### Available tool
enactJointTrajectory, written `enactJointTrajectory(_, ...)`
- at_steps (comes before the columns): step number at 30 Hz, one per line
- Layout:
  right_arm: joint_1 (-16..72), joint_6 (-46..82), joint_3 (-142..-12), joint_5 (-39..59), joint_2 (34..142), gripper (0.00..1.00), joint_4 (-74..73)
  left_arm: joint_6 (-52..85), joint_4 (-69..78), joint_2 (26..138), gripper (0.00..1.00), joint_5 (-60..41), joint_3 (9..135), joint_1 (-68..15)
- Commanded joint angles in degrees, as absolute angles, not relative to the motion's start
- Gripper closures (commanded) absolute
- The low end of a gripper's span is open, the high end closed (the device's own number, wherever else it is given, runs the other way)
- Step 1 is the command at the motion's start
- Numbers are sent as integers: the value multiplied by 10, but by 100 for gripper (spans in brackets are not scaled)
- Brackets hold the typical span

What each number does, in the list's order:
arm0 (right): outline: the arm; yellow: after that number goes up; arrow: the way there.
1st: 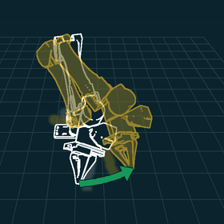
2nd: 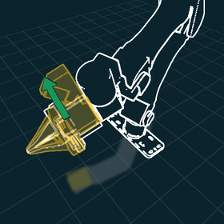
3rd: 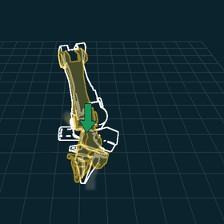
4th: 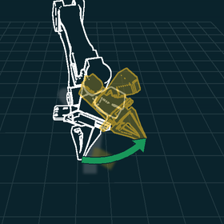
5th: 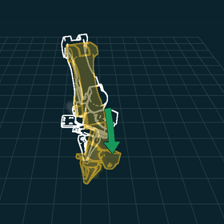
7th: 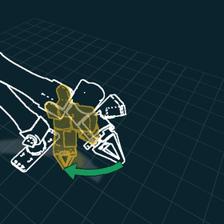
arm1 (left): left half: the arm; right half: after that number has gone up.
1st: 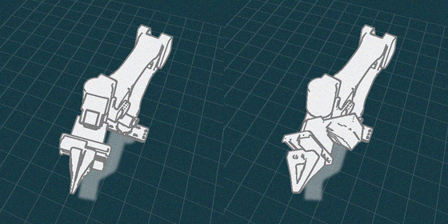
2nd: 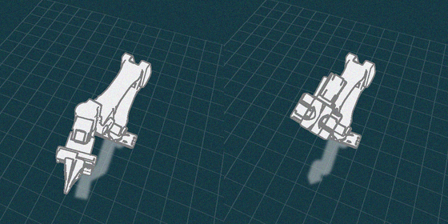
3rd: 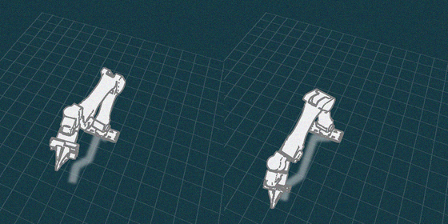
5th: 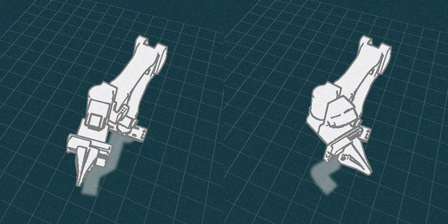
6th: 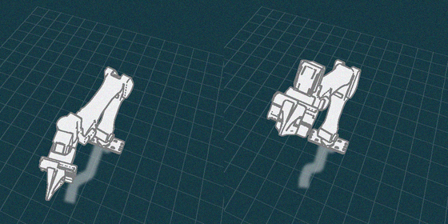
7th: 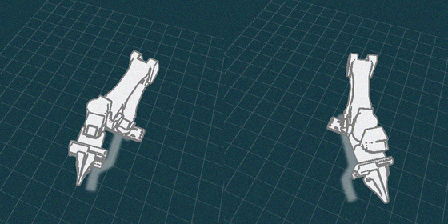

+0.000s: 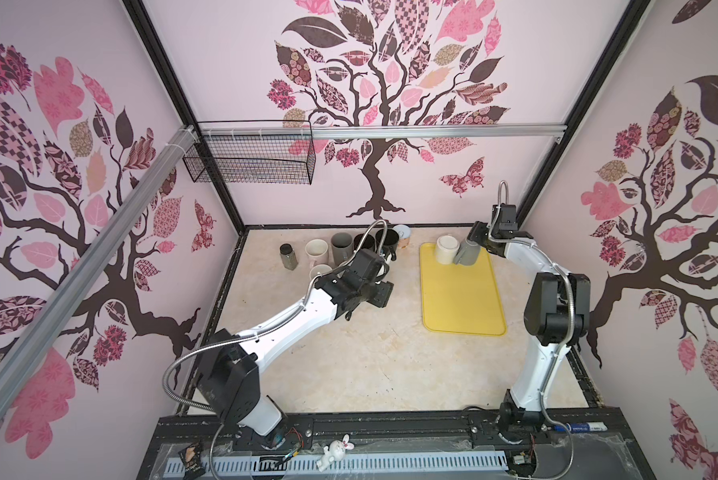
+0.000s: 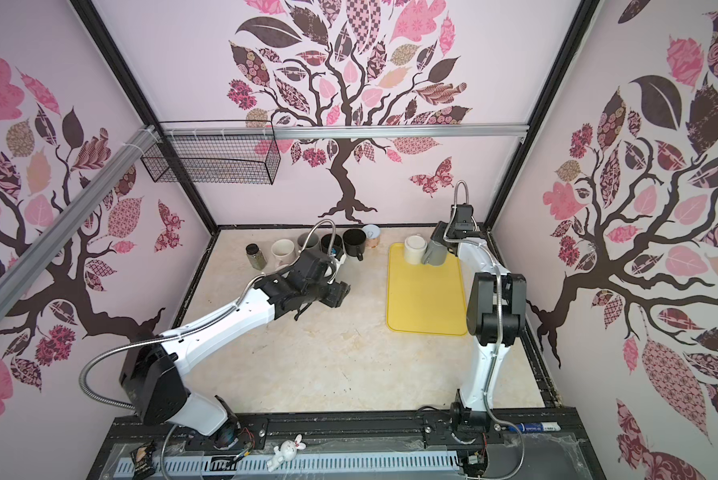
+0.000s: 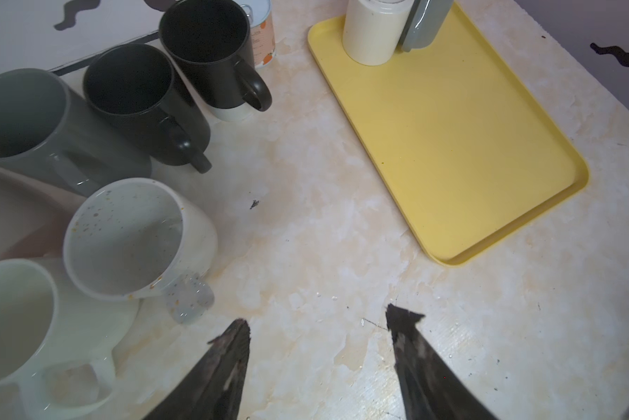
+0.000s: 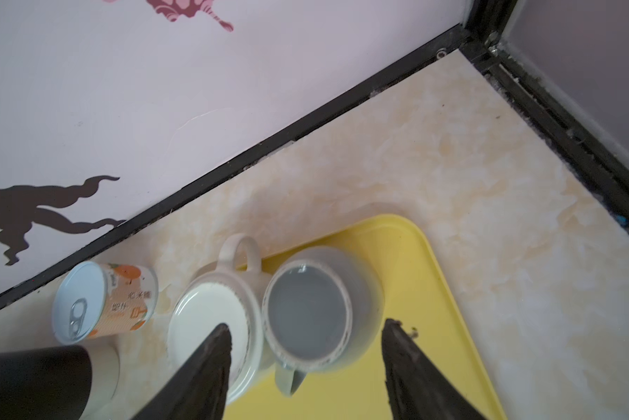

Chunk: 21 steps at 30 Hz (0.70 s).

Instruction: Turn the mug right side up

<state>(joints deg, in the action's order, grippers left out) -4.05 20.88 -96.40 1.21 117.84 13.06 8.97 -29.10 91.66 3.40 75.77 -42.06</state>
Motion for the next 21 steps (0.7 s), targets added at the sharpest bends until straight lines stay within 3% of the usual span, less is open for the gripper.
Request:
enactJointTrajectory(1, -36, 180, -1042, 53, 1248, 32, 152, 83, -285, 959, 35, 2, 824, -423)
enactJointTrajectory(8, -36, 170, -1132, 112, 1321, 43, 213, 83, -282, 1027, 35, -15, 888, -423)
enactJointTrajectory(21, -36, 185, -895, 147, 1177, 52, 116, 98, -292, 996, 36, -7, 852, -433)
